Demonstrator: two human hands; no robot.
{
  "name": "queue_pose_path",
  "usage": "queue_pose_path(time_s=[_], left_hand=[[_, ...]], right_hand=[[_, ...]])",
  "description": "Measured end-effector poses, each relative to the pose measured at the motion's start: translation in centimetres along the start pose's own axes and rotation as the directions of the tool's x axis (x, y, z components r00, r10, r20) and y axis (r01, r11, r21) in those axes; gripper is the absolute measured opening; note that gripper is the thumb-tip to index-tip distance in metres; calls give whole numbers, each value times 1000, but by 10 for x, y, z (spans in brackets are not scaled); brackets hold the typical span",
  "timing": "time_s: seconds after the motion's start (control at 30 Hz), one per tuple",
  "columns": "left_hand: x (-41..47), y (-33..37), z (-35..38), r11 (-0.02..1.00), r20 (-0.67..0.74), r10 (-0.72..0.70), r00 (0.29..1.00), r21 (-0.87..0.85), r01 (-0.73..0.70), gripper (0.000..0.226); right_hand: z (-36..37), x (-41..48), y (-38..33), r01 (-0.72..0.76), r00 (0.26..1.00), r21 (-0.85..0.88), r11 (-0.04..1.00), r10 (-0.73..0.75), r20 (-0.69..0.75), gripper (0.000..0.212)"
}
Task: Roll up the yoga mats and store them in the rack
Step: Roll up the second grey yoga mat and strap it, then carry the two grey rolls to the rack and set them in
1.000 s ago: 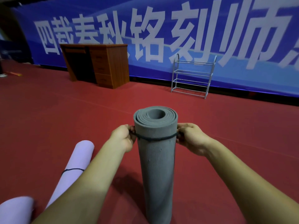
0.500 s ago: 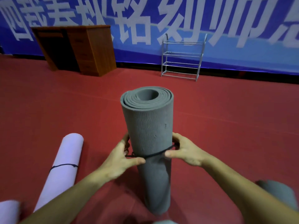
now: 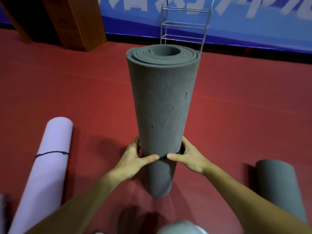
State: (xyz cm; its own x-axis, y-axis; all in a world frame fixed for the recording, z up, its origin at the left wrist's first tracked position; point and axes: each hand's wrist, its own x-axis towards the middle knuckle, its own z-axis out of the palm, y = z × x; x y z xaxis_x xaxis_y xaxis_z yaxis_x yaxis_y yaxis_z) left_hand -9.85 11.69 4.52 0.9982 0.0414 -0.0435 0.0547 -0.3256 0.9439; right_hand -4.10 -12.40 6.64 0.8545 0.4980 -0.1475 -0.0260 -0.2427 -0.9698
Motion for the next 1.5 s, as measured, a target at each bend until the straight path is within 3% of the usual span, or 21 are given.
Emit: queue_pose_path(time_s=[0.1,0.2,0.3,0.43,0.67,0.93,1.03,1.1,1.17,1.23,1.33,1.37,1.43,1.5], left_hand=[[-4,8,6,987,-55,29,998,161,-20,102],[-11,19,13,980,-90,47,995,199,-29,109],[-10,26,19,989,-46,42,998,143,-35,106],[-3,57,35,991,0,10,1000,133,-10,97],[33,91,142,987,141,-159,977,21,157,106],[21,8,269,900,365,-428,827,86,428,129],[0,-25,300,859,363,-506,783,127,496,112],[-14,-39,314,853,339,-521,783,165,496,105],[-20,-42,323,858,316,-512,799,221,463,109],[-22,-40,332,859,295,-499,815,290,421,113],[-20,-34,347,847,221,-439,871,425,319,117],[-16,-31,353,835,199,-415,888,472,284,118],[-6,-28,364,812,189,-416,889,517,270,126],[6,-25,372,814,199,-467,861,477,331,138]], right_hand=[[4,-4,3,47,996,-76,996,-52,-76,103],[7,-8,4,57,990,-156,986,-75,-116,110],[10,-14,3,52,994,-20,998,-54,-100,115],[-9,-33,1,37,969,6,999,-34,-244,105],[-71,-81,15,-236,850,219,947,311,-426,108],[-79,-150,140,-517,649,330,790,613,-450,122],[-70,-169,196,-589,611,363,722,692,-384,119],[-63,-182,203,-598,636,306,741,671,-381,109],[-67,-194,193,-651,645,124,749,631,-431,76],[-82,-206,195,-696,605,-38,717,557,-569,53],[-115,-223,194,-721,504,-187,668,320,-803,39],[-127,-227,196,-740,458,-229,632,225,-860,44],[-151,-231,203,-841,352,-220,494,194,-916,76],[-173,-234,209,-908,181,22,418,439,-880,123]])
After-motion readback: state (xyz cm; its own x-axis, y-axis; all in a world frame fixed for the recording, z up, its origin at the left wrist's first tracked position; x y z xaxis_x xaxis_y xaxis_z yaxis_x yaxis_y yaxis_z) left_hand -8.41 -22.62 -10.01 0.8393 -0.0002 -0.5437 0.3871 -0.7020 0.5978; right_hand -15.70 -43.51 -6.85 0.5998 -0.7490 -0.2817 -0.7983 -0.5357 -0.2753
